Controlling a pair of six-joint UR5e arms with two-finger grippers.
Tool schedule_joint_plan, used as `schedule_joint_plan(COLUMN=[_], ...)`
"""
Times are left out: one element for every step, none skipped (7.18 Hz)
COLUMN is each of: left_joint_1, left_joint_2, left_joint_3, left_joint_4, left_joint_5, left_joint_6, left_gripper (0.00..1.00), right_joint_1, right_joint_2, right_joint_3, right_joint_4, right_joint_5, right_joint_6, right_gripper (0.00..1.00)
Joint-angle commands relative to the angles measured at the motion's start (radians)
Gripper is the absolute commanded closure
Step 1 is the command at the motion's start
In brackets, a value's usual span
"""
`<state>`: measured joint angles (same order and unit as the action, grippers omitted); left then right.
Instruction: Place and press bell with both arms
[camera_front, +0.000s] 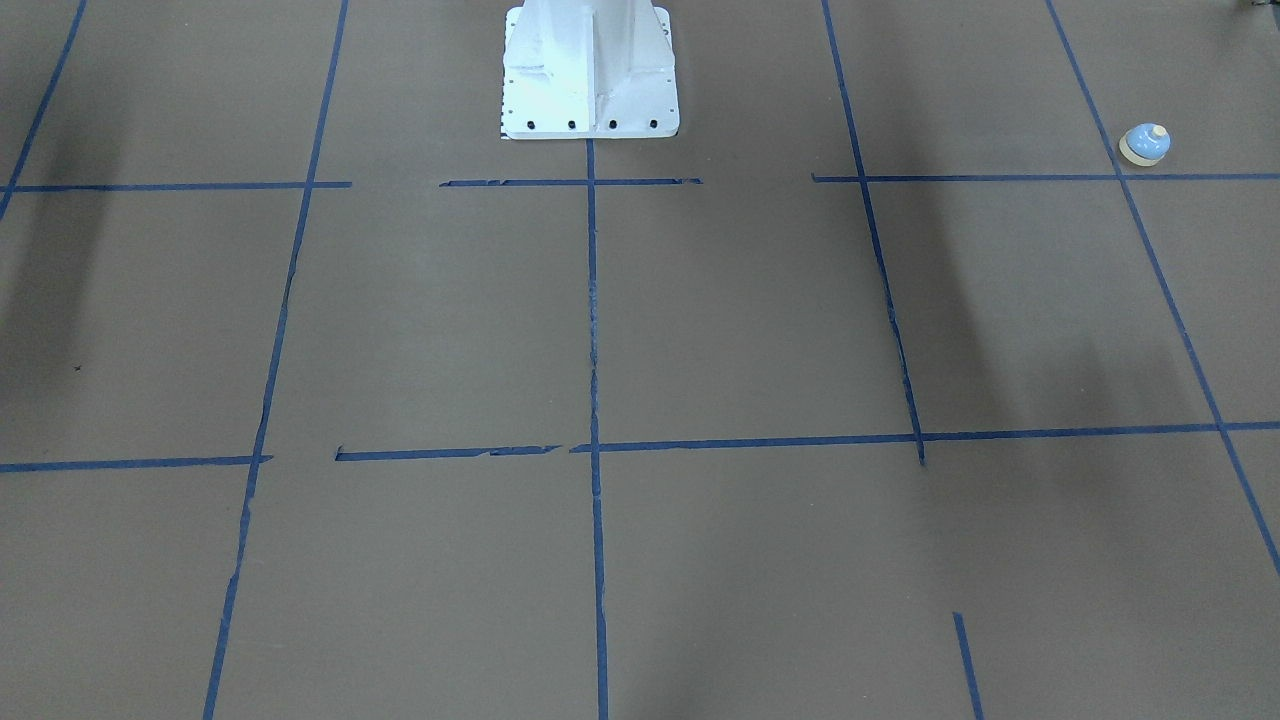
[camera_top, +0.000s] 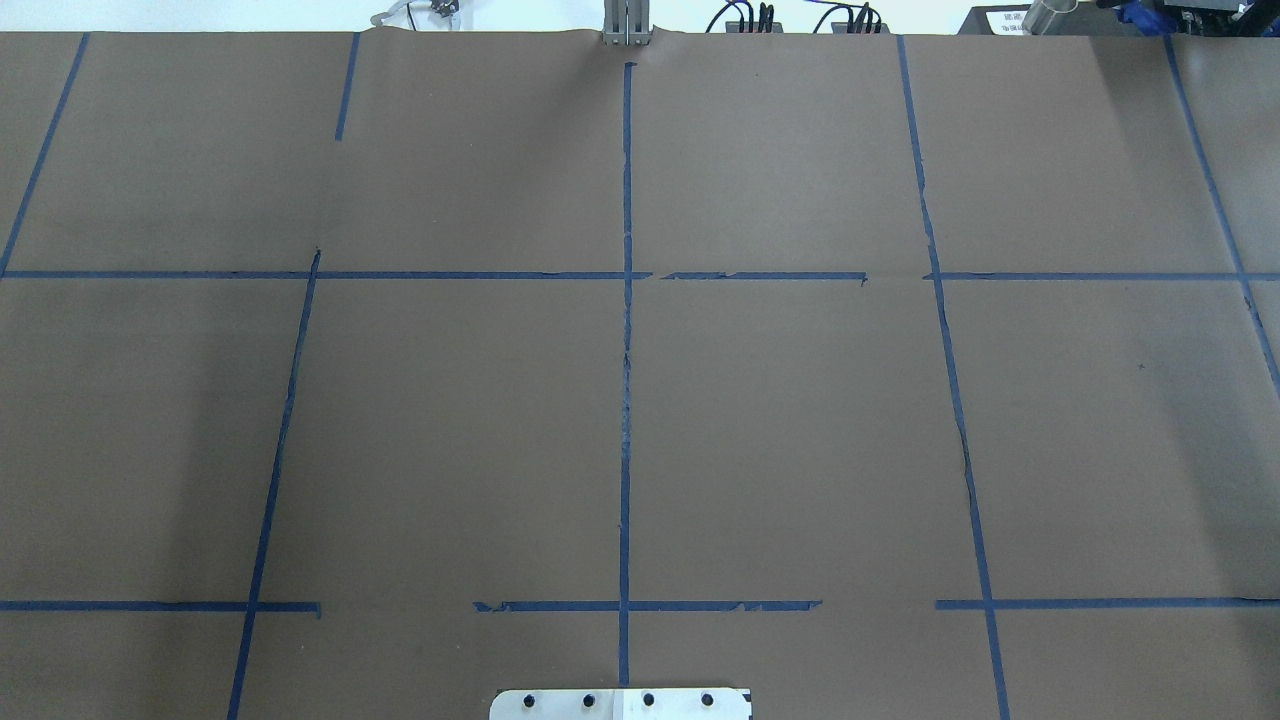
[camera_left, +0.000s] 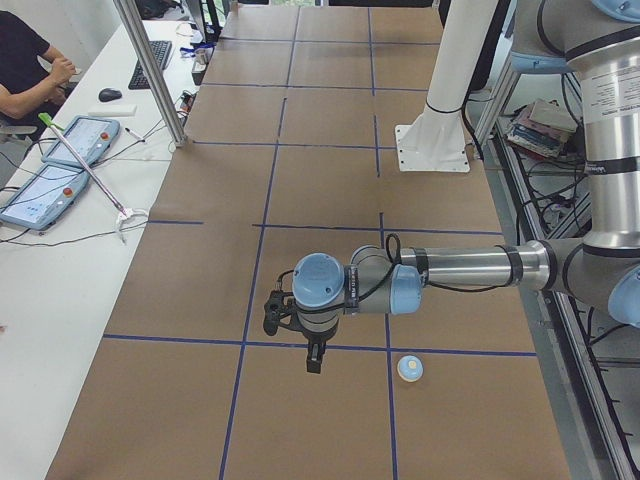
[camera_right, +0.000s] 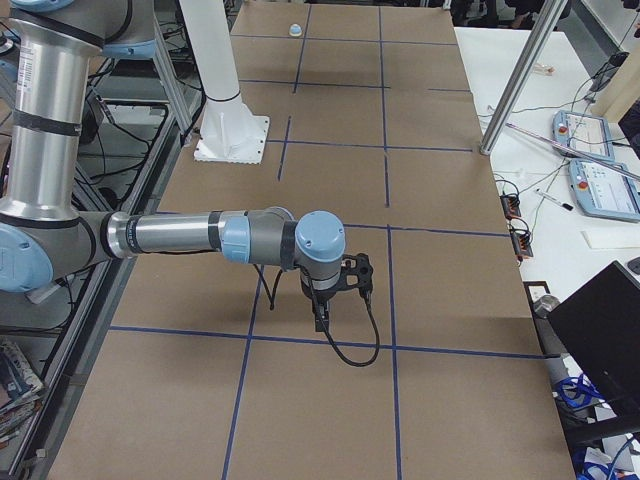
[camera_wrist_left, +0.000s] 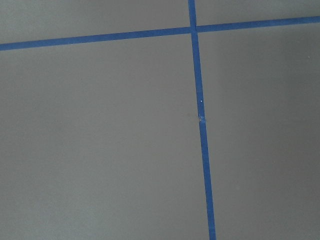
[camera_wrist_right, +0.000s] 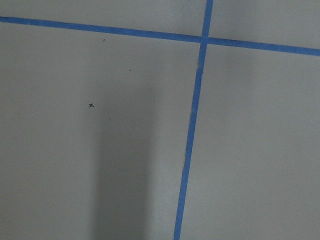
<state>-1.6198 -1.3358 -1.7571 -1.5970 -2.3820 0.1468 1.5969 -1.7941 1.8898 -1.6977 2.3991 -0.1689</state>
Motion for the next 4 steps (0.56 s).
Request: schedule_joint_plan(left_joint_1=[-0.002, -0.002, -0.002, 0.001], left_joint_2=[0.023, 0.032, 0.033, 0.046], left_joint_3=[-0.034, -0.082, -0.094, -0.093], left_joint_4=[-0.001, 0.000, 0.000, -0.001], left_joint_5=[-0.006, -0.006, -0.005, -0.005], left_joint_6=[0.002, -0.007, -0.007, -0.007], left_gripper=[0.00, 0.00, 0.00, 0.00], right_joint_1=[0.000, 0.000, 0.000, 0.000], right_joint_2=[-0.001, -0.002, -0.004, -0.004], right_joint_3=[0.005, 0.024, 0.022, 0.026], right_joint_4=[0.003, 0.001, 0.001, 0.003], right_joint_5=[0.000, 0.000, 0.000, 0.002], right_joint_6=[-0.007, -0.004, -0.003, -0.006], right_gripper=[0.00, 0.00, 0.00, 0.00])
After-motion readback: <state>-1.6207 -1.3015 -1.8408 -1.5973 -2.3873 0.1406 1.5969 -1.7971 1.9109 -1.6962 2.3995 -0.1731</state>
